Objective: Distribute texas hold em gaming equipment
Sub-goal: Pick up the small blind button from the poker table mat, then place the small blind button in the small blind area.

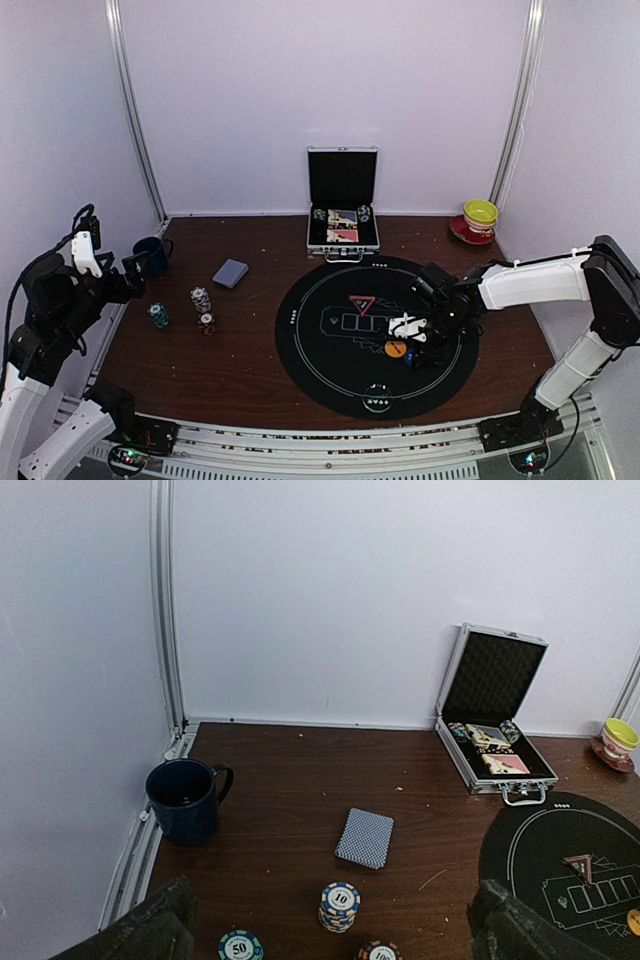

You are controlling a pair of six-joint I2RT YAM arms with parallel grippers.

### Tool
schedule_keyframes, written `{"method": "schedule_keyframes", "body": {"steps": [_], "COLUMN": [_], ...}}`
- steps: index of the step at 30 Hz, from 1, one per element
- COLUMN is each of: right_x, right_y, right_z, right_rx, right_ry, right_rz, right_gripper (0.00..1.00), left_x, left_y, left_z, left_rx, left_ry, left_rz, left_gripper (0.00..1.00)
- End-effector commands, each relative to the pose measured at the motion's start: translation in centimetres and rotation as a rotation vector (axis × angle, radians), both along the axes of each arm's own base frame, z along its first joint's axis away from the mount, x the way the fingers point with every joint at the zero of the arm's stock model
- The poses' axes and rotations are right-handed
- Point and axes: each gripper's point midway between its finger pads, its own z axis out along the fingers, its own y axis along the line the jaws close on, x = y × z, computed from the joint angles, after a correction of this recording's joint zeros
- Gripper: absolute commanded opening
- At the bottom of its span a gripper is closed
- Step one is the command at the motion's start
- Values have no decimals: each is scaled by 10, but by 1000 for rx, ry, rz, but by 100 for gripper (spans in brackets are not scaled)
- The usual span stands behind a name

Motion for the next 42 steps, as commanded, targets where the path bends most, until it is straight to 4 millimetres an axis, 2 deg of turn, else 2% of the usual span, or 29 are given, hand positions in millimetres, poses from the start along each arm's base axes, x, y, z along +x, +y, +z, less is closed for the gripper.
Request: {"method": "schedule_keyframes", "body": {"steps": [1, 4, 9, 15, 20, 26, 27, 29, 35, 40, 42], "right_x": [-12, -11, -9, 2, 23, 67, 70, 85, 111, 113, 112], "right_y": [-6, -5, -1, 15, 51, 122, 130, 156, 219, 245, 251], "right_z": [-12, -7, 8, 48, 79, 95, 88, 91, 83, 56, 52], "right_rx": [-32, -18, 8, 91, 132, 167, 157, 177, 223, 183, 181], "right_ry": [49, 39, 13, -77, -108, -127, -119, -141, -154, -138, -144], "right_rz": [13, 16, 19, 24, 39, 35, 36, 31, 7, 17, 13], "right_gripper": [49, 44, 42, 40, 41, 40, 40, 40, 40, 40, 40], "left_x": [2, 2, 3, 4, 5, 5, 6, 6, 7, 6, 6], "left_y": [2, 2, 2, 2, 4, 4, 4, 4, 4, 4, 3], "left_z": [8, 7, 7, 6, 5, 5, 4, 3, 2, 3, 3], "left_rx": [-3, -1, -1, -1, 1, 0, 0, 3, 5, 4, 4], "left_ry": [-40, -37, -33, -31, -26, -25, -22, -17, -14, -17, -18], "left_rz": [9, 8, 7, 11, 16, 19, 19, 18, 17, 16, 16], "left_gripper": [98, 98, 98, 98, 98, 98, 98, 98, 98, 98, 98]}}
